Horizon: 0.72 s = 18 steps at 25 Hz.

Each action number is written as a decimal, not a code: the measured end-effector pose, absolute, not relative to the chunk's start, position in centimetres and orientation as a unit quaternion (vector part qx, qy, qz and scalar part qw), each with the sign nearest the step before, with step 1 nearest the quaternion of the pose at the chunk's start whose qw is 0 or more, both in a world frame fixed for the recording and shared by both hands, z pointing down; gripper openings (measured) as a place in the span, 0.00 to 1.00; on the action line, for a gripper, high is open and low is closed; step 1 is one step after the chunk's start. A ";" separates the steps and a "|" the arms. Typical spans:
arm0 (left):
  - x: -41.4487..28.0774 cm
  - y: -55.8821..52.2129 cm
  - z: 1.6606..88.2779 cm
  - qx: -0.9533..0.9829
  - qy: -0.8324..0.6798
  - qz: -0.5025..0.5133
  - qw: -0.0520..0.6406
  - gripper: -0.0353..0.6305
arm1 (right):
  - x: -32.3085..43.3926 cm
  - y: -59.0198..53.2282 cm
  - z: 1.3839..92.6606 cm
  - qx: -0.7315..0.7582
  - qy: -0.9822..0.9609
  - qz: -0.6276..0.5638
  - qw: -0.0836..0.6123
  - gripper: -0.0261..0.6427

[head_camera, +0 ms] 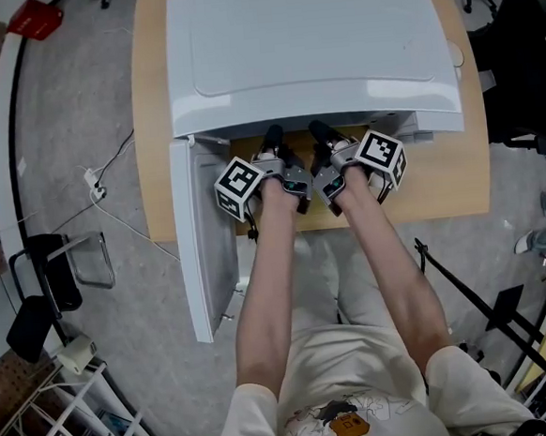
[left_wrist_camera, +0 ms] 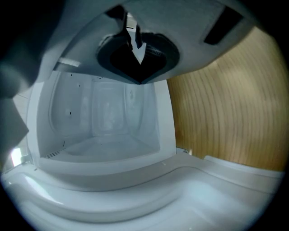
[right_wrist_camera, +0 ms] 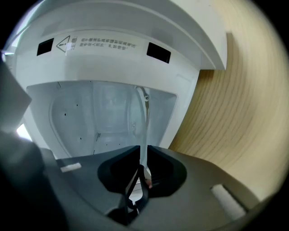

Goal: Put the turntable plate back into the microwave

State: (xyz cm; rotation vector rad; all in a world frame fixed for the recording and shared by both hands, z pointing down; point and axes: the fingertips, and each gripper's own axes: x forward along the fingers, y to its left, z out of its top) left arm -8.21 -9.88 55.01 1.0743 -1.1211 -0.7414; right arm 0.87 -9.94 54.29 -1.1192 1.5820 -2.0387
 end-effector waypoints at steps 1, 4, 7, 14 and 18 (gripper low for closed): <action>-8.2 -9.8 55.0 0.473 -0.494 -0.326 0.653 0.05 | 0.8 -9.8 54.3 -0.392 0.555 -0.715 0.164 0.12; -8.2 -9.4 55.1 0.472 -0.496 -0.323 0.653 0.05 | 0.7 -9.6 54.2 -0.386 0.558 -0.716 0.166 0.12; -8.0 -9.0 54.9 0.478 -0.497 -0.316 0.651 0.05 | 0.6 -9.7 53.7 -0.380 0.568 -0.711 0.166 0.11; -6.4 -7.9 52.6 0.564 -0.507 -0.233 0.609 0.05 | 0.9 -9.0 51.3 -0.374 0.628 -0.670 0.130 0.05; -5.0 -6.6 49.6 0.654 -0.525 -0.125 0.529 0.05 | 0.9 -7.3 49.0 -0.365 0.688 -0.622 0.079 0.05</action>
